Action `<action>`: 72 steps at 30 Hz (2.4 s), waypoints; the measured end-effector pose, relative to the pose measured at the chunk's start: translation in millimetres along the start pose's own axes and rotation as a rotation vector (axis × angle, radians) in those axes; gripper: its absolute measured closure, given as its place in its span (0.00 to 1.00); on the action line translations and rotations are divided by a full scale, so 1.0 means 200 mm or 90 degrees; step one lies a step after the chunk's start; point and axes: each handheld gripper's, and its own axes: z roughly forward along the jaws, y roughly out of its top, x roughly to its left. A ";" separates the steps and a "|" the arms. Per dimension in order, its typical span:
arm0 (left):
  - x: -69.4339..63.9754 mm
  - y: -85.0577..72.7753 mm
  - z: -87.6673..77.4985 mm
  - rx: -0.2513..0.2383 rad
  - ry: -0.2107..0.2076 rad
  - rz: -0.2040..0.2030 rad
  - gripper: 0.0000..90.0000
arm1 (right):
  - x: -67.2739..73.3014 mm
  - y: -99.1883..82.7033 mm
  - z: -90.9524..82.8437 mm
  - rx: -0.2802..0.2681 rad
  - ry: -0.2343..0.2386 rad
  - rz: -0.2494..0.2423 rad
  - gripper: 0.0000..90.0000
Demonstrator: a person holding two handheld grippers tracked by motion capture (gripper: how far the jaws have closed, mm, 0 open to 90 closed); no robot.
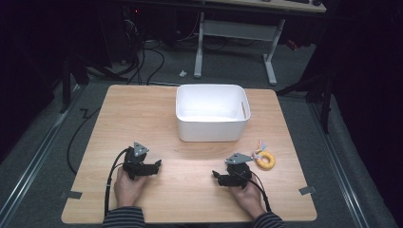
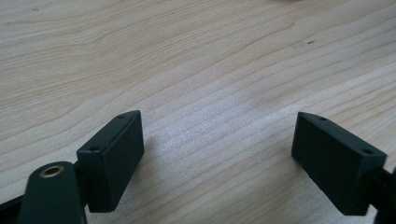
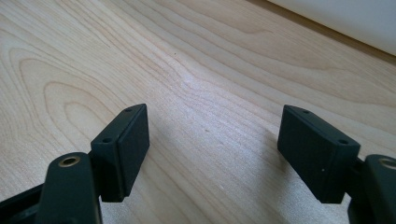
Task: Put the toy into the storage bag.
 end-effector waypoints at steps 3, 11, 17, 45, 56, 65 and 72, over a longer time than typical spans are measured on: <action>0.00 0.00 0.00 0.000 0.000 0.000 0.19 | 0.00 0.00 0.00 0.000 -0.001 0.000 0.29; 0.00 0.00 0.00 0.000 -0.003 -0.002 0.20 | 0.00 0.00 0.00 0.000 -0.001 0.001 0.29; 0.00 0.00 0.00 -0.001 -0.002 -0.004 0.20 | 0.00 0.00 0.00 0.000 0.000 0.001 0.29; 0.01 0.00 0.00 -0.001 0.000 -0.007 0.20 | 0.01 0.02 -0.02 -0.013 0.002 0.005 0.43; 0.01 0.00 0.00 -0.001 0.001 -0.008 0.20 | -0.02 0.03 -0.09 -0.022 0.009 0.014 0.47; 0.01 0.00 0.00 -0.001 0.002 -0.008 0.20 | -0.05 0.03 -0.14 -0.032 0.021 0.023 0.48; 0.01 0.00 0.00 -0.001 0.002 -0.008 0.20 | -0.08 0.03 -0.19 -0.034 0.024 0.027 0.50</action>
